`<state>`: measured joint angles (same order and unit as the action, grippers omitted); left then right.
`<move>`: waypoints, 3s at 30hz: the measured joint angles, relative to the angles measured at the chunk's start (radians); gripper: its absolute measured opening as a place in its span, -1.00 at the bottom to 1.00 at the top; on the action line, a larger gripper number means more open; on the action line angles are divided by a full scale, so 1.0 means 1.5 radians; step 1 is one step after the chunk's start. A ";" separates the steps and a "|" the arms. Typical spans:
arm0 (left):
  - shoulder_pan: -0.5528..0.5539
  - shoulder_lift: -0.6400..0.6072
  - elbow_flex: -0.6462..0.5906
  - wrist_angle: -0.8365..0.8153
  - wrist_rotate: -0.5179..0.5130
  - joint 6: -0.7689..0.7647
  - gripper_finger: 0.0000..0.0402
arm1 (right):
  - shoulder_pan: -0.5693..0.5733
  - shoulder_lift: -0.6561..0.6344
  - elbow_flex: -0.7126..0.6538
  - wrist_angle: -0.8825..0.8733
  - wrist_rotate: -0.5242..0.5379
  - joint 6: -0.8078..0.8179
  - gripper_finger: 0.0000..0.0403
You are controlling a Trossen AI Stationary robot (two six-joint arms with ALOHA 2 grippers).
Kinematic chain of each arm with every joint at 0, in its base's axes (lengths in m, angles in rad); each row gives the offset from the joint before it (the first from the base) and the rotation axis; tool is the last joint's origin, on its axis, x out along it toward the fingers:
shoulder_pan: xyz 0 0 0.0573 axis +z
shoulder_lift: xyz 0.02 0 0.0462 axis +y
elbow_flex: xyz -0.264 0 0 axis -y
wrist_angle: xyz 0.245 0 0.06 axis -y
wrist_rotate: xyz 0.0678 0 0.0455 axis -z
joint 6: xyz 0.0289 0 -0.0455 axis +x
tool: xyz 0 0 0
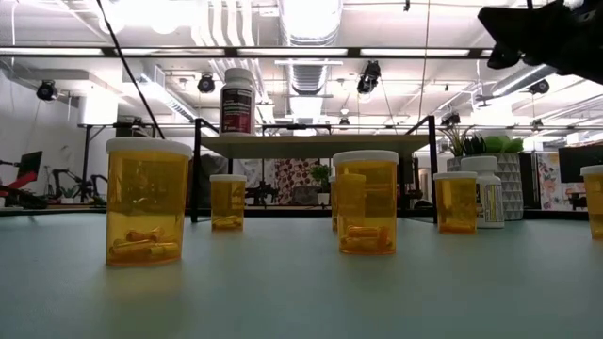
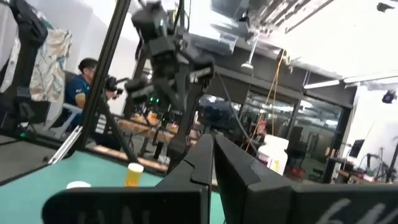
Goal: Pick and place medicine bottles onto shelf by color
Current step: Put the orange pill bottle on the shelf
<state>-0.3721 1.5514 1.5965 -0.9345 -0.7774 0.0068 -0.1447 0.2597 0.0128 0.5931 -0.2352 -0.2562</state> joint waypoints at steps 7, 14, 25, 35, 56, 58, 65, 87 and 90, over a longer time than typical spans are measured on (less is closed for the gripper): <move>-0.002 -0.111 -0.190 0.209 -0.001 0.052 -0.99 | 0.000 0.031 0.000 0.098 0.000 -0.002 -0.96; -0.001 -0.227 -0.402 0.602 -0.001 0.268 -0.99 | 0.000 0.112 0.040 0.167 -0.002 0.000 -0.96; -0.001 -0.358 -0.621 0.973 0.003 0.451 -0.99 | 0.002 0.279 0.172 0.085 -0.006 0.012 -0.96; -0.001 -0.415 -0.687 1.002 0.006 0.458 -0.99 | 0.013 0.406 0.247 0.025 -0.007 0.047 -0.96; -0.002 -0.413 -0.694 1.001 0.007 0.454 -0.99 | 0.109 0.564 0.423 -0.160 0.001 0.071 -0.96; -0.002 -0.413 -0.694 1.001 0.006 0.454 -0.99 | 0.114 0.571 0.450 -0.222 0.004 0.074 -0.96; -0.002 -0.413 -0.694 0.999 0.006 0.453 -0.99 | 0.126 0.603 0.543 -0.447 0.076 0.097 -0.96; -0.003 -0.417 -0.694 0.996 -0.192 0.436 -0.99 | 0.126 0.840 0.815 -0.780 0.207 0.130 -0.19; -0.003 -0.417 -0.694 0.996 -0.223 0.436 -0.99 | 0.126 0.871 0.836 -0.812 0.228 0.133 0.04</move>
<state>-0.3767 0.9260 0.5560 0.5597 -1.1116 0.6601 0.0437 1.5656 1.2668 -0.6253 0.1068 -0.0572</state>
